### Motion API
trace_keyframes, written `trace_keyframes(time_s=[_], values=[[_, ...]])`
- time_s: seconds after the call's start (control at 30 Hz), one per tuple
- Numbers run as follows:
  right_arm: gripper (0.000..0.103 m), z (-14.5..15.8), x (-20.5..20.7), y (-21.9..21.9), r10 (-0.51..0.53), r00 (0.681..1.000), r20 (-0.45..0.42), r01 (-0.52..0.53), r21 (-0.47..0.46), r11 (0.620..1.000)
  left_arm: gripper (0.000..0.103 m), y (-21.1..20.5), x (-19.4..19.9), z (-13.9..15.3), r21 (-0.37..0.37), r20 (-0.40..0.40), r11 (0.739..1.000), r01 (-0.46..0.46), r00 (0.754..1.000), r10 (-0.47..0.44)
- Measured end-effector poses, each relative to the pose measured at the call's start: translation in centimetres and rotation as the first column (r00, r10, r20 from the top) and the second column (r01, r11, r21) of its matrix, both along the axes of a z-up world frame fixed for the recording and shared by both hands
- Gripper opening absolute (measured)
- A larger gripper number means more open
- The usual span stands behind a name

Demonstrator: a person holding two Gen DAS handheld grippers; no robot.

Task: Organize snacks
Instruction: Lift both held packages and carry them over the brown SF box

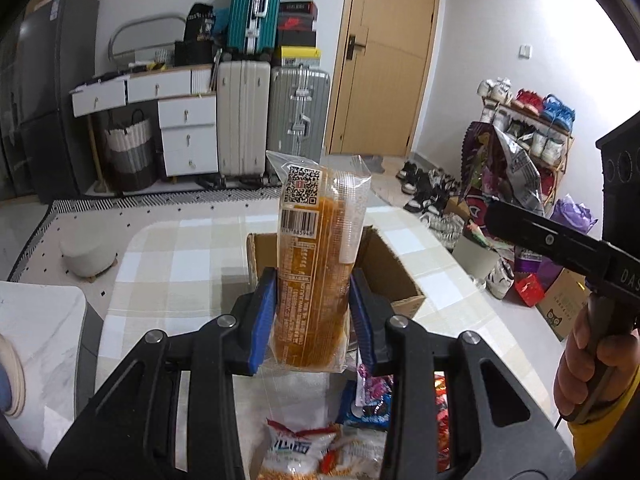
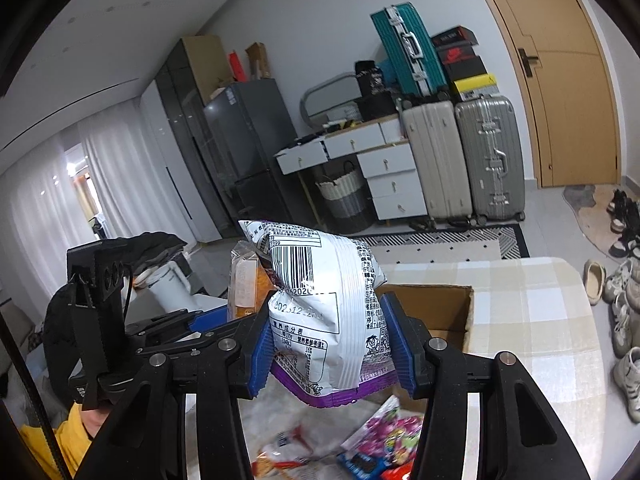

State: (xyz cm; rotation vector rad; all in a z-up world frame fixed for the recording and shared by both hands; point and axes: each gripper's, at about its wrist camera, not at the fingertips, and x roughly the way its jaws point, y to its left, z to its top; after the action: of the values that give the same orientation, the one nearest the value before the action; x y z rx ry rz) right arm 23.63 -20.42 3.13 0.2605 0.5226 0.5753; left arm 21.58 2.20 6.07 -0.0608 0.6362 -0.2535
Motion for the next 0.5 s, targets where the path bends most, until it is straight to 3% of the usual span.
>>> trace_keyframes(time_s=[0.5], values=[[0.050,-6.8,10.1,0.6,0.011,0.986,-0.164,-0.016,-0.026,1.000,0.032,-4.3,13.7,-6.8,0.034,-0.194,0.999,0.027,0.981,-0.020]])
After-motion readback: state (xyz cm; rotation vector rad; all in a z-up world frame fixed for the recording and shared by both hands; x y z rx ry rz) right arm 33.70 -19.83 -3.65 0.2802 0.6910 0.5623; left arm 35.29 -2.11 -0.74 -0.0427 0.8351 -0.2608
